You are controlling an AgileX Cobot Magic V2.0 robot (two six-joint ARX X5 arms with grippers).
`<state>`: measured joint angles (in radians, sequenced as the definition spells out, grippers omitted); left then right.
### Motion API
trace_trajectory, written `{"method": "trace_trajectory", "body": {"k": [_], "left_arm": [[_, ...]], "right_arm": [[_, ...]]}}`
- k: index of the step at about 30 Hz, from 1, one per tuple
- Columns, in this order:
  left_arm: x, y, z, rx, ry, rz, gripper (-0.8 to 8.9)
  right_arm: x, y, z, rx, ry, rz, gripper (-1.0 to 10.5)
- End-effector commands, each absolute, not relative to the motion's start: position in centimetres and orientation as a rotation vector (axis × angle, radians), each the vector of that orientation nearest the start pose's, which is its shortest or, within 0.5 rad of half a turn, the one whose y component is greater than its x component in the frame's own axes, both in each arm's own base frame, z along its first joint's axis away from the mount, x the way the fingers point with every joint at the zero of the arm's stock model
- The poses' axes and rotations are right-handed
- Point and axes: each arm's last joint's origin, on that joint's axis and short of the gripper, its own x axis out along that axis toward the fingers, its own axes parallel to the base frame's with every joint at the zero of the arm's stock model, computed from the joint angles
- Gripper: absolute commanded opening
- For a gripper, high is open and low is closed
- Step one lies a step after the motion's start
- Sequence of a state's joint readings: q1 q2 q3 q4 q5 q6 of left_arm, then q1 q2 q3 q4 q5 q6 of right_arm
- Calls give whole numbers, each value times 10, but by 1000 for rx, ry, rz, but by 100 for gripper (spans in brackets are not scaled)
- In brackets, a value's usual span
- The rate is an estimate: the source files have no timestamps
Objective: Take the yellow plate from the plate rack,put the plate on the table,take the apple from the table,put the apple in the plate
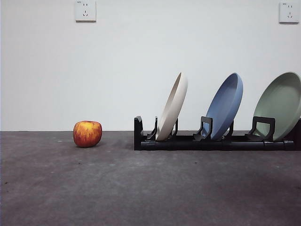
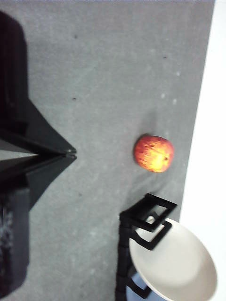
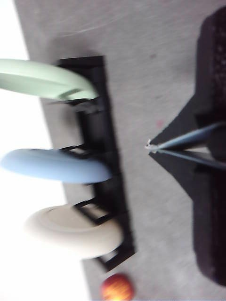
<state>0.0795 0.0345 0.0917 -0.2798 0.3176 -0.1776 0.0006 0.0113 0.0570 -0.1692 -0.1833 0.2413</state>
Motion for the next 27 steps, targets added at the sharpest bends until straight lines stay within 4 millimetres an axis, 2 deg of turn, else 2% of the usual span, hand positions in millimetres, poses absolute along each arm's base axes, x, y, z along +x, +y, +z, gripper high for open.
{"method": "trace_trajectory", "body": {"k": [1,5,11,19,27], "left_arm": [[90,-2,177,-244,229,-218,-6],[89,-2,195,-245,224,-220,-6],[90,-3,238,-234,225,-268,-6],[98,-5,300,-192,250,-369,-6],[102,-6,344,-108,312,-429,-6]], "right_arm": [[91,5,184,275,85,175,-12],[87,6,210,271,50,189,-12],[84,6,253,245,68,217,-11],[90,8,313,129,177,274,-11],[97,9,357,42,328,326,-11]]}}
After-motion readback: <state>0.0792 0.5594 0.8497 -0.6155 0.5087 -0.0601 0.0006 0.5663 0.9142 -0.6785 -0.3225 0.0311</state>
